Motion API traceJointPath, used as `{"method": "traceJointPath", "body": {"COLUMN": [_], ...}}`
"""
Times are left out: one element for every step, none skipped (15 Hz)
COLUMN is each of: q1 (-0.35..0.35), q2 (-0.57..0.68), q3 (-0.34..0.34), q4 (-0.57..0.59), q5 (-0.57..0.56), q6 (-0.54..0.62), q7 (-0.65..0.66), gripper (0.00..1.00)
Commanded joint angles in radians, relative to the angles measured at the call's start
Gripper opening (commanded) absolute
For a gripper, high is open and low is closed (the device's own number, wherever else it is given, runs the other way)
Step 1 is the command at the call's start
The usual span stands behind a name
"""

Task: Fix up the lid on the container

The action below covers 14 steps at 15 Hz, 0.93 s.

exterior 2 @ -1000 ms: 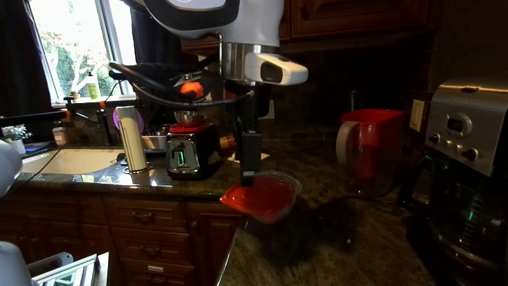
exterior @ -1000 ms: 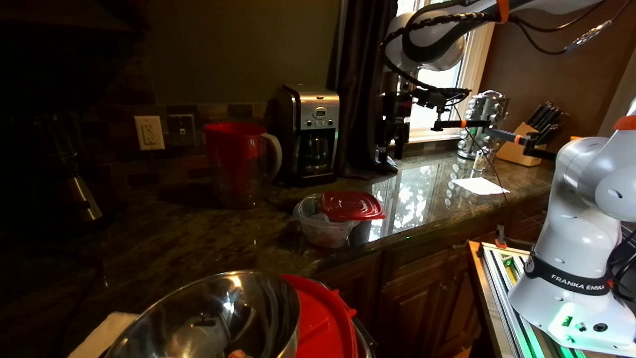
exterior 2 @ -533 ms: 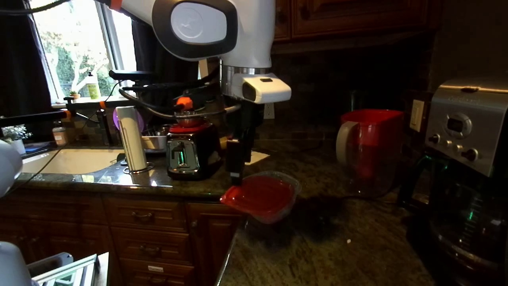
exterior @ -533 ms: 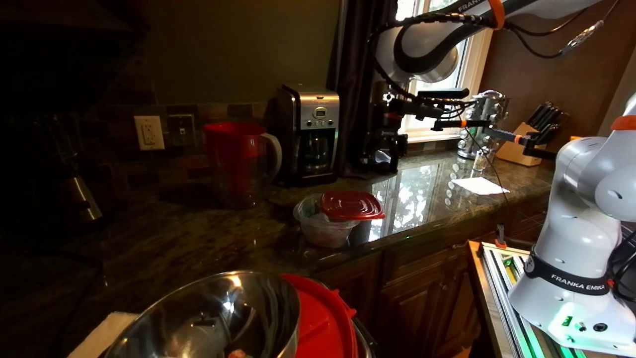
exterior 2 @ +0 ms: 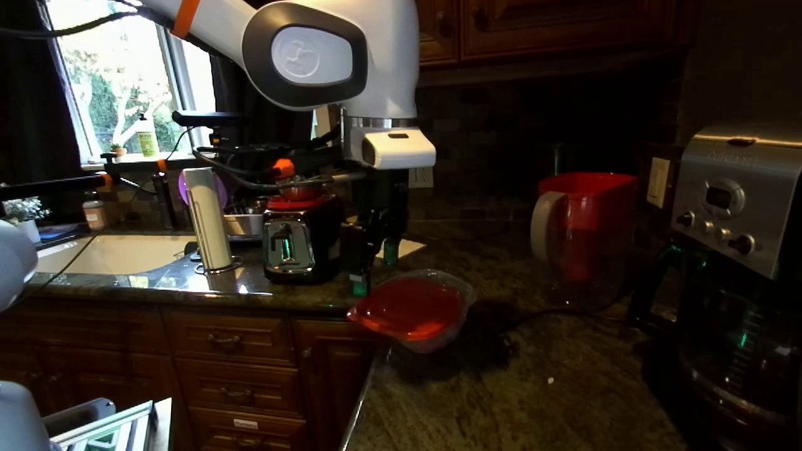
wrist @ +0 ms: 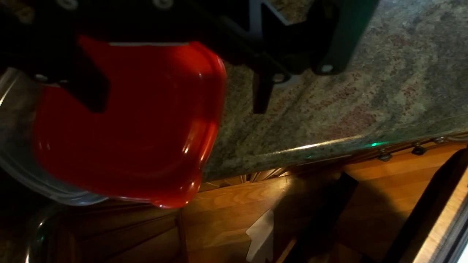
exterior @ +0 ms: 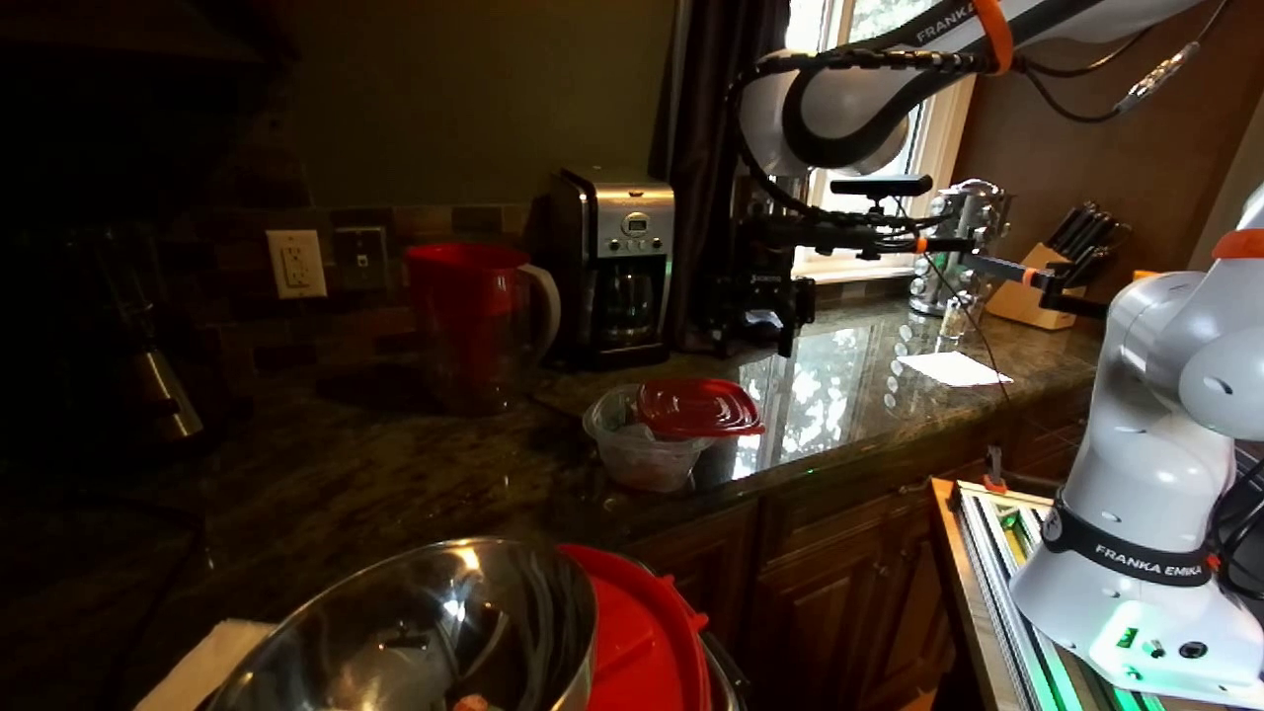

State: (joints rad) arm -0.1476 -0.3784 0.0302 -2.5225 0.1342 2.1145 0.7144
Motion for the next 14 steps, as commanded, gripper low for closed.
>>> {"method": "traceJointPath", "body": {"q1": [-0.012,-0.014,-0.014,-0.014,-0.013,-0.008,-0.004,0.000,0.003,0.005,0.007,0.008,0.008,0.008], "q2": [0.038,0.050,0.065,0.076,0.084,0.094,0.103,0.106,0.108,0.113,0.116,0.120,0.124,0.130], "q3": [0.008,0.008,0.006,0.006,0.005,0.003,0.002,0.001,0.001,0.000,-0.002,-0.002,-0.003,-0.004], "q4": [0.011,0.012,0.013,0.016,0.014,0.015,0.014,0.010,0.006,0.005,0.001,-0.001,-0.003,-0.004], "q5": [-0.036,-0.043,-0.048,-0.061,-0.065,-0.070,-0.072,-0.073,-0.074,-0.075,-0.072,-0.072,-0.071,-0.069], "q6": [0.030,0.035,0.028,0.014,0.019,0.017,0.019,0.024,0.029,0.029,0.036,0.039,0.045,0.054], "q7": [0.051,0.064,0.073,0.083,0.095,0.096,0.097,0.094,0.095,0.095,0.093,0.095,0.098,0.101], "gripper": [1.00,1.00,1.00,1.00,1.00,0.89,0.85,0.79,0.65,0.65,0.52,0.51,0.55,0.50]}}
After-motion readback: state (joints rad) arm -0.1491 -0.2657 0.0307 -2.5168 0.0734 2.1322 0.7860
